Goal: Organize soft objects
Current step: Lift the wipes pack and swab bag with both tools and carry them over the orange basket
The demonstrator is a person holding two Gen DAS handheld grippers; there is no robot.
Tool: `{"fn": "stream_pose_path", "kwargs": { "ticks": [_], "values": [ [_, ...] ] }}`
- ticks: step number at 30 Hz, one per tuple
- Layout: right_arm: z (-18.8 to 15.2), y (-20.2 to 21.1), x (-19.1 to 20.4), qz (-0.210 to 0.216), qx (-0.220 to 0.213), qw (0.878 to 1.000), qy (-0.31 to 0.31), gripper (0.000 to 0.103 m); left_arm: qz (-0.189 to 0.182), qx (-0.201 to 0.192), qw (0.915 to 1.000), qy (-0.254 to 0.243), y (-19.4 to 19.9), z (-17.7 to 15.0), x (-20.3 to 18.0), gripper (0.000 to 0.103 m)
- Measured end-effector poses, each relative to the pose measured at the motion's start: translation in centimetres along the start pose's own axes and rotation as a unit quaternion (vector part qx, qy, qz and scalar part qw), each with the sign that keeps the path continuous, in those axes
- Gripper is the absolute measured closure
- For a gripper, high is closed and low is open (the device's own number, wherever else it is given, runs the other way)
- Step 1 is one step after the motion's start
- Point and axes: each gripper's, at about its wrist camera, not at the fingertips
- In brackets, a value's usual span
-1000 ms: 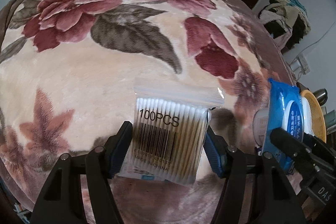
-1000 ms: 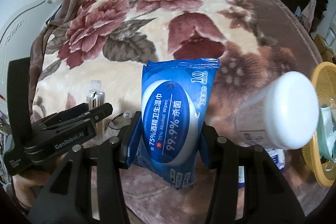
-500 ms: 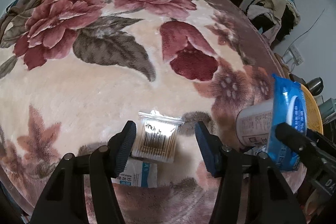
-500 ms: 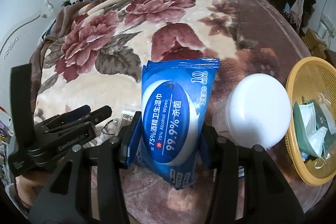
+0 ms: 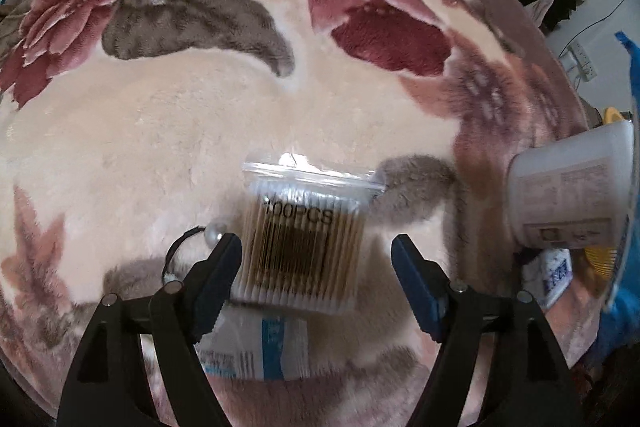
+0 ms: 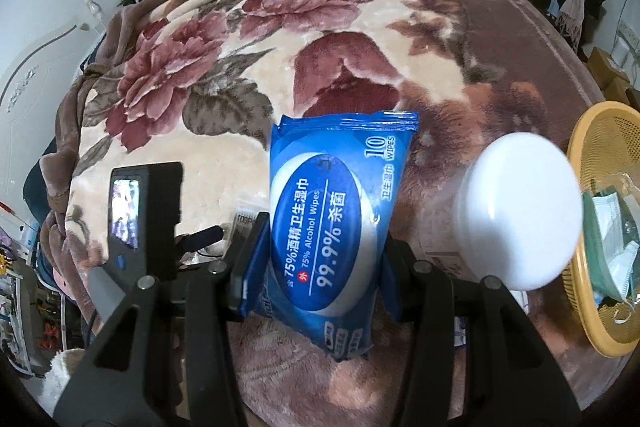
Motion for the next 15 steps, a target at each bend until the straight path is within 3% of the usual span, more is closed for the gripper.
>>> {"fn": "stream_pose_path", "kwargs": {
  "ticks": [3,9,15],
  "values": [
    [-0.1,-1.2,0.2,-0.002,0.010,1.000,-0.002,0.054,0.006,0.004,0.9999,-0.010,-1.3,0.4,0.1,0.025],
    [-0.3,-2.9,0.8,-0.005,0.028,1.000,-0.001,0.054,0.021,-0.002,0.9986,-0.048,-2.0,0.3,-0.3,0.038],
    [-0.5,-3.3,1.7,-0.002,0.032,0.999,0.005,0.054,-0.017,-0.050,0.9986,0.002,2.8,0.6,1.9,0.038]
  ]
}}
Point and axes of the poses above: each gripper's, at about its wrist camera, not at the fingertips, and y roughly against the way its jaws point, x to its left, z to its top, and after that the axes turned 4 degrees about -z, right-handed
